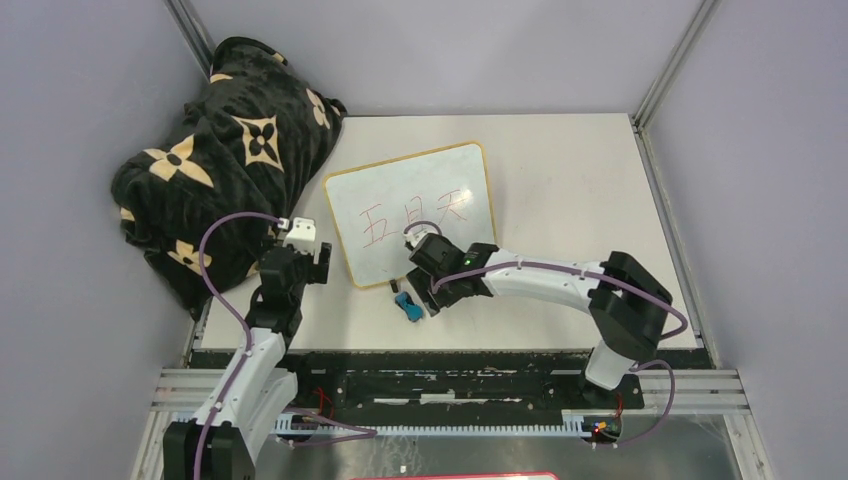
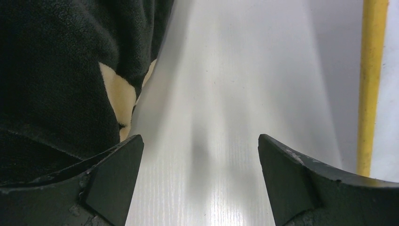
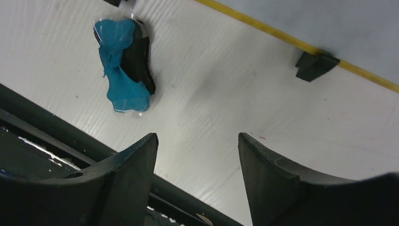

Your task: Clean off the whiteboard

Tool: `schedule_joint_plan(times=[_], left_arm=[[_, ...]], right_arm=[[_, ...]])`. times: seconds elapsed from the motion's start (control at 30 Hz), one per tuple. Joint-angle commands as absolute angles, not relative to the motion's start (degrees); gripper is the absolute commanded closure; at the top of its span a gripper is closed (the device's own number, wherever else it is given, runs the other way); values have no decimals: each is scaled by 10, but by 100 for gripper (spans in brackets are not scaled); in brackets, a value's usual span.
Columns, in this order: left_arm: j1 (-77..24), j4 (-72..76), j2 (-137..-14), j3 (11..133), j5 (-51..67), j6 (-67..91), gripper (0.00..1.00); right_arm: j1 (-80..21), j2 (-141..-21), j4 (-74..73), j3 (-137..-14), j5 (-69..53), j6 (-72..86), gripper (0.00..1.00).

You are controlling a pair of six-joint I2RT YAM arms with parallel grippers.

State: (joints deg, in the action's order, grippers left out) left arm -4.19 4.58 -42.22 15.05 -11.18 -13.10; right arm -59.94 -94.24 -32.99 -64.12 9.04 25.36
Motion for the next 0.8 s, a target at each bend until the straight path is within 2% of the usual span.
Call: schedule_joint_plan(times=[0.0, 0.13, 0.33, 0.4, 0.5, 0.77], left_arm=[[-34, 31, -406, 191, -82, -116, 3], [-33, 37, -392, 181, -95, -128, 9], [-33, 44, -387, 167, -81, -189, 9], [-33, 34, -389, 179, -110, -190, 9], [-33, -19, -400, 224, -114, -167, 14], [-33, -44, -394, 239, -63, -161, 11]], right_arm=[[-600, -971, -291, -709, 82, 248, 28], [-600, -961, -293, -715, 93, 250, 28], [-600, -959, -310, -727, 107, 248, 29], [-602, -969, -306, -732, 97, 250, 29], [-607, -990, -293, -739, 85, 253, 30], [-625, -1044, -267, -759, 59, 259, 31]])
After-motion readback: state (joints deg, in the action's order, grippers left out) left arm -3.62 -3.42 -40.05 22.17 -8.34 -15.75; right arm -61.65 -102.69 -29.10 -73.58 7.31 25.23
